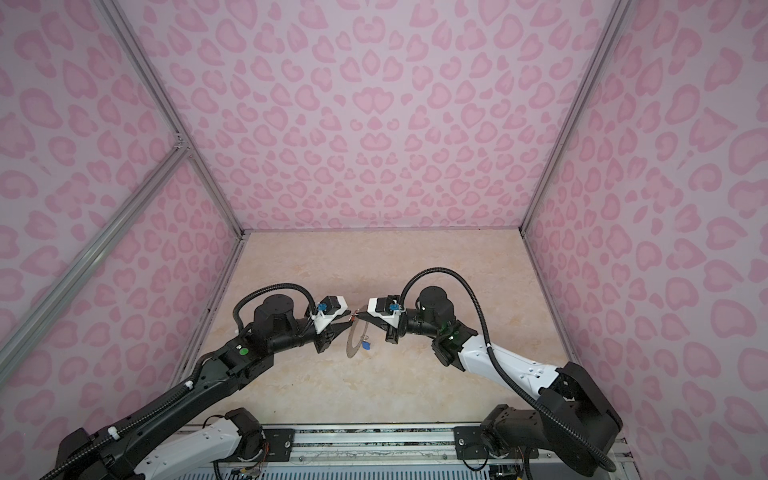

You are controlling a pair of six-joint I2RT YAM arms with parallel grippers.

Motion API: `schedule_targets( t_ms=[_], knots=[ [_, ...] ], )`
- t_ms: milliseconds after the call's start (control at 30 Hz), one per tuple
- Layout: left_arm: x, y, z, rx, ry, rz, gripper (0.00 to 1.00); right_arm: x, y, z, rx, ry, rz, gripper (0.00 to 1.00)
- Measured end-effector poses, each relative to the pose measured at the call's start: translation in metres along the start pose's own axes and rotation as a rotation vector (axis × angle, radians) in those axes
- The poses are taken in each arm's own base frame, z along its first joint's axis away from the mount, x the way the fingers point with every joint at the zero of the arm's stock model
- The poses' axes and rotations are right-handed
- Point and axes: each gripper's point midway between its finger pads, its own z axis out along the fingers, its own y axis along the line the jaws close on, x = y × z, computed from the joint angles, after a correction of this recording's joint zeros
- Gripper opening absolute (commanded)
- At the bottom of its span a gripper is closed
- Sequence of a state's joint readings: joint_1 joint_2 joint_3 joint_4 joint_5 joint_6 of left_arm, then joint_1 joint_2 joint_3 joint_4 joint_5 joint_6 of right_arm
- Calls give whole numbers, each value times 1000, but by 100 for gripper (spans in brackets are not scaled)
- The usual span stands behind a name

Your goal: Put the keys on the keyring

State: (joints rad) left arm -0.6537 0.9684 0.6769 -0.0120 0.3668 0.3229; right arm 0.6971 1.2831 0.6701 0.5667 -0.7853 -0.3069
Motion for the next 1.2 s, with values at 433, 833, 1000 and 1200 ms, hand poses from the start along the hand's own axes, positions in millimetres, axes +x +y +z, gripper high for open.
schedule_targets(
  t_ms=[433, 833, 1000, 1200],
  knots=[
    [-5, 2, 0, -7, -22, 3, 3, 2, -3, 2, 8, -5, 20, 0],
    [4, 4, 3, -29, 9, 22, 3, 1, -12, 1, 41, -55, 85, 0],
    [11, 1, 6, -25, 48, 37, 33, 1, -18, 3, 47, -76, 102, 0],
    [-4, 5, -12, -75, 2, 85, 35, -1, -14, 3, 10, -101, 99, 0]
  ],
)
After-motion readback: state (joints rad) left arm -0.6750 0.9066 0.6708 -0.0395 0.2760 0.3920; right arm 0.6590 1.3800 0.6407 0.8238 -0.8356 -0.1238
